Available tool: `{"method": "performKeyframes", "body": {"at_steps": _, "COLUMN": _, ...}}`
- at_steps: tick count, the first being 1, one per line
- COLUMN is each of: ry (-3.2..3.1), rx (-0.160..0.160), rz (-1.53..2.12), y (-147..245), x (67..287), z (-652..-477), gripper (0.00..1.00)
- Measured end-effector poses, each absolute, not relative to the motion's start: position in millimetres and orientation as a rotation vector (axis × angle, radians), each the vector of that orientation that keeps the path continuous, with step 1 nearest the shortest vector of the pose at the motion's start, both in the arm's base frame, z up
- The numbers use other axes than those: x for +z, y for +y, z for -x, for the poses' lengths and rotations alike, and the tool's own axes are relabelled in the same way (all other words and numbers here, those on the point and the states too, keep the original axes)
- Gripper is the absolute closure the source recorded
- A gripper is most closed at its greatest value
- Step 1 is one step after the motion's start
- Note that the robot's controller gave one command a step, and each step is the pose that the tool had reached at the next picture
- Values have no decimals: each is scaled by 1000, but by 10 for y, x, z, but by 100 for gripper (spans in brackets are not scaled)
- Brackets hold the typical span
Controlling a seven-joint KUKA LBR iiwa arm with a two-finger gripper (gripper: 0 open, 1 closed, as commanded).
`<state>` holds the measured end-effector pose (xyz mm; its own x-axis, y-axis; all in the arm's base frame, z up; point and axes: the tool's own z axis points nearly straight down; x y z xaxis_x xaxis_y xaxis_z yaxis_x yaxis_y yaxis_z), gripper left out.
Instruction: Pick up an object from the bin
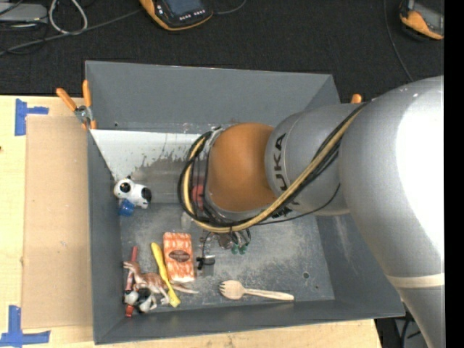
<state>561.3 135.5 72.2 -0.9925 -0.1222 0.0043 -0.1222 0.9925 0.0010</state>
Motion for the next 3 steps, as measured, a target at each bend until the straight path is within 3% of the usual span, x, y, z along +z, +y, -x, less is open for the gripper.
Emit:
{"method": "performKeyframes", "body": {"at_steps": 1, "ry": -3136, "rx": 1, "rz": 97, "y": 1542, "x": 703, "z": -5570, "gripper": 0}}
{"method": "performKeyframes", "body": {"at_steps": 2, "ry": -3134, "rx": 3, "rz": 65, "y": 1423, "x": 691, "z": -5472, "gripper": 100}}
{"method": "performKeyframes", "body": {"at_steps": 3, "ry": -3134, "rx": 3, "rz": 66, "y": 1422, "x": 692, "z": -5472, "gripper": 100}}
